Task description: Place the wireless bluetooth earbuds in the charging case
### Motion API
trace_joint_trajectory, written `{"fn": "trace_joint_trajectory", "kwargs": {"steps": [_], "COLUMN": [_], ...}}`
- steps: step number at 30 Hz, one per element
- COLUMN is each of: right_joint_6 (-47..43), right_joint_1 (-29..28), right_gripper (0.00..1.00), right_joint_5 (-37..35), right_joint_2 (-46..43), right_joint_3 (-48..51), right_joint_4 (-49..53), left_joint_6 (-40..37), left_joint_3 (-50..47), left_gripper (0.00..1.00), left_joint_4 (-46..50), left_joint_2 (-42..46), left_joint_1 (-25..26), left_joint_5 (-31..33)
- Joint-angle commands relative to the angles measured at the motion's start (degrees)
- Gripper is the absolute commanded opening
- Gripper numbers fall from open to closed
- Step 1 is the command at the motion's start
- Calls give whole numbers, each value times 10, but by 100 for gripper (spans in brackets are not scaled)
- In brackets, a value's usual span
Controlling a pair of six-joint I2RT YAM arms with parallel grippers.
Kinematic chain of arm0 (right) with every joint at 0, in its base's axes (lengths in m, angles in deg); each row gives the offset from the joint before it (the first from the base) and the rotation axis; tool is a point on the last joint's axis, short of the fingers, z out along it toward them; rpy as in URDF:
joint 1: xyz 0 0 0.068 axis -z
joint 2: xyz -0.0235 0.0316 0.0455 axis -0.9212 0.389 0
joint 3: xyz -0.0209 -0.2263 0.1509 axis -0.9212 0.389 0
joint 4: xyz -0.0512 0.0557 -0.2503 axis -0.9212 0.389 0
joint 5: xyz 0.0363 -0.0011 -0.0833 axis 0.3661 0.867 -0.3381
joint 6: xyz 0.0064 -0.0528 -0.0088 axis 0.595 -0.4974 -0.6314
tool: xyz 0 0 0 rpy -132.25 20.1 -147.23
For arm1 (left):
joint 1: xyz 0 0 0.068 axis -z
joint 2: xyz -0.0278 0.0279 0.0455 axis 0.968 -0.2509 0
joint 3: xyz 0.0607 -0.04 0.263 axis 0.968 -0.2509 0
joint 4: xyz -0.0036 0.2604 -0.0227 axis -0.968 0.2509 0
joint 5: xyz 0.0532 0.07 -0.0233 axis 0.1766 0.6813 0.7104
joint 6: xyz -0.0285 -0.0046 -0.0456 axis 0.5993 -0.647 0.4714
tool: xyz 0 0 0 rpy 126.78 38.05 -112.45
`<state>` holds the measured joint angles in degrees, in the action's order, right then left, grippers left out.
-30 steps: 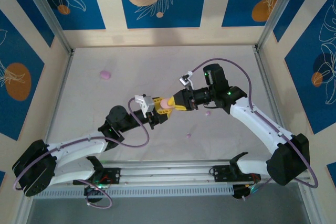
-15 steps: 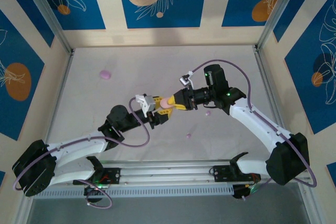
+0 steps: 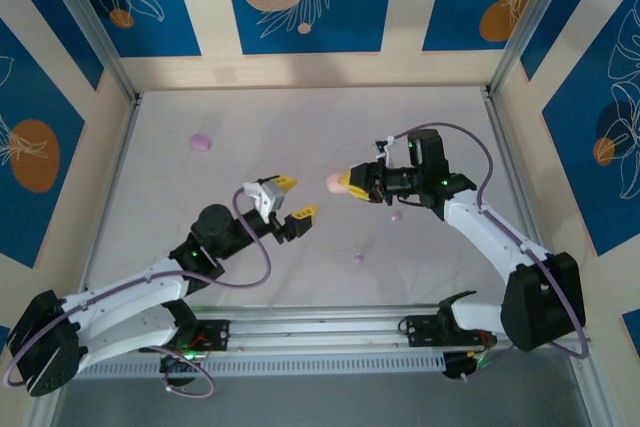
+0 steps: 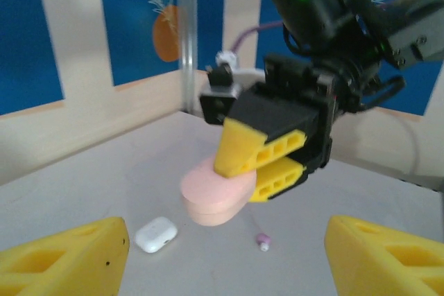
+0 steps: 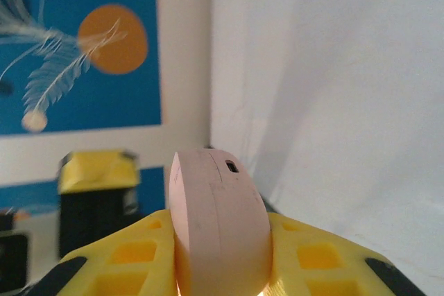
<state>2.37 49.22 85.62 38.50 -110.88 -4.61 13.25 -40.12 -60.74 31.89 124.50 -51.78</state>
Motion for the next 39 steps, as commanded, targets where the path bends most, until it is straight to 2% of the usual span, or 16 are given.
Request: {"fn": "trace_joint_trajectory", "kwargs": {"steps": [1, 6, 10, 16, 24, 32, 39], "right_joint_6": [9, -28, -52, -50, -77, -113, -145], "right_joint_1": [23, 40, 41, 39, 41, 44, 50], "right_gripper": [22, 22, 22, 23, 28, 45, 52], "right_joint_5": [-43, -48, -61, -72, -95, -139, -179], "right_joint_2": [59, 180, 265, 340, 387, 376, 351], "right_joint_3": [18, -25, -70, -108, -150, -158, -167], "right_joint_4": [-11, 4, 22, 6, 38, 95, 142], "left_joint_6": [-7, 0, 2, -1, -5, 2, 13], "left_joint_3": [-2, 11, 4, 5, 10, 14, 27], "left_gripper": [74, 75, 75, 76, 76, 77, 77], "left_joint_4": [65, 150, 165, 181, 186, 188, 199], "left_joint_2": [38, 81, 102, 115, 108, 101, 92], "left_joint_1": [4, 4, 4, 3, 2, 2, 2], "left_joint_5": [79, 125, 137, 145, 143, 137, 132]}}
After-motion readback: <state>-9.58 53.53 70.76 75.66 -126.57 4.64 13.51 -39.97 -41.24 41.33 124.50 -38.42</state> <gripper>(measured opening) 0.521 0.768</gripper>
